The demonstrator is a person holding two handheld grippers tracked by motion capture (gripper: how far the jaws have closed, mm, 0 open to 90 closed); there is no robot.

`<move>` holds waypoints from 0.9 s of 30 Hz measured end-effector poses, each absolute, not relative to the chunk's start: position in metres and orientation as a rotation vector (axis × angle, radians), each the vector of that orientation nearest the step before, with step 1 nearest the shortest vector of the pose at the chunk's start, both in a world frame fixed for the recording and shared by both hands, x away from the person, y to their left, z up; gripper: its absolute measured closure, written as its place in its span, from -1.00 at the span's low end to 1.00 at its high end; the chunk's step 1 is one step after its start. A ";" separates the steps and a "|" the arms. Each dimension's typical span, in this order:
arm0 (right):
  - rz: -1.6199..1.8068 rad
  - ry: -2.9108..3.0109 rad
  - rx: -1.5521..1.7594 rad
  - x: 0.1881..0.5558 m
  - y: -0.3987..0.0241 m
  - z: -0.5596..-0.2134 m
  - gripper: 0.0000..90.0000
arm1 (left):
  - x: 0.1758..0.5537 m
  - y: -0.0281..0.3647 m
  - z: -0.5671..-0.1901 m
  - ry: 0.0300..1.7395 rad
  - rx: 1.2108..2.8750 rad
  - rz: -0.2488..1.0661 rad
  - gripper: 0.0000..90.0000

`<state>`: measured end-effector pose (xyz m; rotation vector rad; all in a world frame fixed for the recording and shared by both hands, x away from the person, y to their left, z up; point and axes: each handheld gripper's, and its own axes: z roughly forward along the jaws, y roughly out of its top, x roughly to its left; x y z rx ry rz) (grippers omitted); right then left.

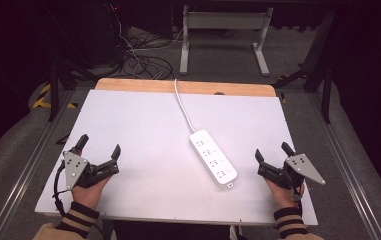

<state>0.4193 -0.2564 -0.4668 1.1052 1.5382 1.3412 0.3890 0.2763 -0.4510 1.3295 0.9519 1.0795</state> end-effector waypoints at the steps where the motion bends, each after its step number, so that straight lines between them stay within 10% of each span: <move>1: 1.340 1.538 1.105 0.419 -0.256 -0.467 -0.80 | 0.389 0.276 -0.451 0.951 1.329 1.081 -1.00; 14: 1.334 1.533 1.082 0.414 -0.259 -0.459 -0.77 | 0.391 0.274 -0.450 0.940 1.328 1.077 -1.00; 27: 1.413 1.586 1.014 0.412 -0.257 -0.422 -0.21 | 0.392 0.275 -0.449 0.936 1.319 1.087 -0.99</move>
